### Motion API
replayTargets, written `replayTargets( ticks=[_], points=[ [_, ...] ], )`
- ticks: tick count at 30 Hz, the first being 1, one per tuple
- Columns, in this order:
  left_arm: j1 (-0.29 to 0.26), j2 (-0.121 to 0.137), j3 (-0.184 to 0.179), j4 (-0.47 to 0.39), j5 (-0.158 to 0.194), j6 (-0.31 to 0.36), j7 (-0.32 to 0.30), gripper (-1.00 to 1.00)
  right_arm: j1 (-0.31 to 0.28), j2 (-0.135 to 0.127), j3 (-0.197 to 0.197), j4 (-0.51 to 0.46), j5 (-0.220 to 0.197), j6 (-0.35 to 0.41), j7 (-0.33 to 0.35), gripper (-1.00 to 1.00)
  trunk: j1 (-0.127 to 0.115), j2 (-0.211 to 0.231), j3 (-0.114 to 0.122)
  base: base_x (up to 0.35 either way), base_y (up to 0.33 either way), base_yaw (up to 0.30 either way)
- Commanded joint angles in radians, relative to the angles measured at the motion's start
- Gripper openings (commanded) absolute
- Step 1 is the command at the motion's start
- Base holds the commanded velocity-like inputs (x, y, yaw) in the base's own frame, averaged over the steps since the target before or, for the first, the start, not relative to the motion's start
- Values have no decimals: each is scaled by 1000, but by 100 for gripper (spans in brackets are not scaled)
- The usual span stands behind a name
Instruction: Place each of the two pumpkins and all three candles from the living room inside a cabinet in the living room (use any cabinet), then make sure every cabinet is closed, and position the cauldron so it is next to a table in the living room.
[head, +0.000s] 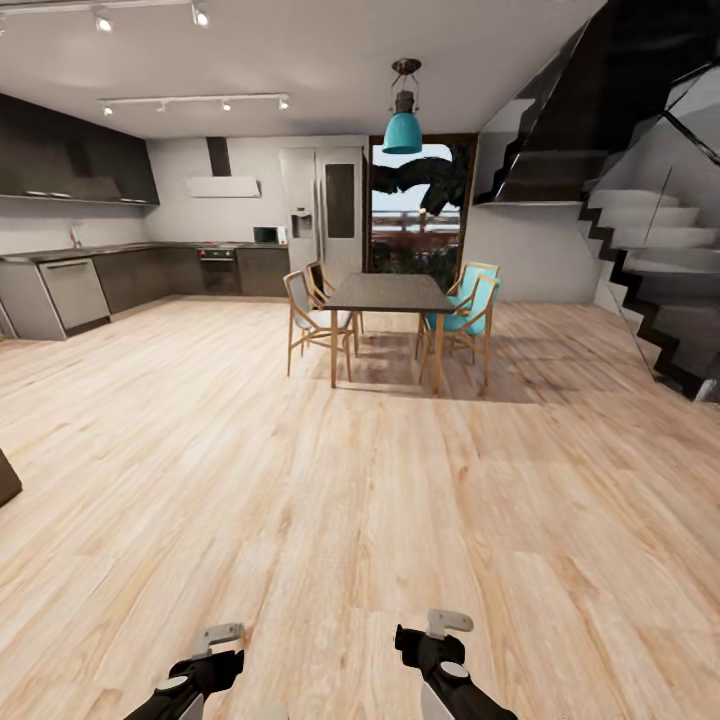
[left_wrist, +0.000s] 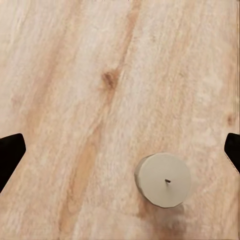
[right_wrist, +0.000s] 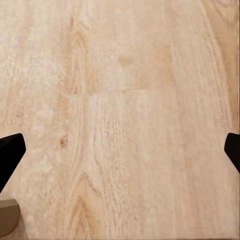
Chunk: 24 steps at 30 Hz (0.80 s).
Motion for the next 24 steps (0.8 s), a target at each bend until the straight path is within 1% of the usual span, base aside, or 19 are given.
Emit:
replayTargets(
  ticks=[1,15,18,24],
  points=[
    [0,1,-7,0,9,-3,4,100,-1,0,8,1,-11,-5,-5,100,0,0,-1,0,0,-243],
    [0,1,-7,0,9,-3,4,100,-1,0,8,5,-11,-5,7,100,0,0,-1,0,0,-207],
    [0,1,-7,0,10,-3,4,100,-1,0,8,5,-11,-5,7,100,0,0,-1,59,0,-82],
    [0,2,-7,0,10,-3,4,100,-1,1,8,5,-11,-5,7,100,0,0,-1,195,0,-13]
  ],
)
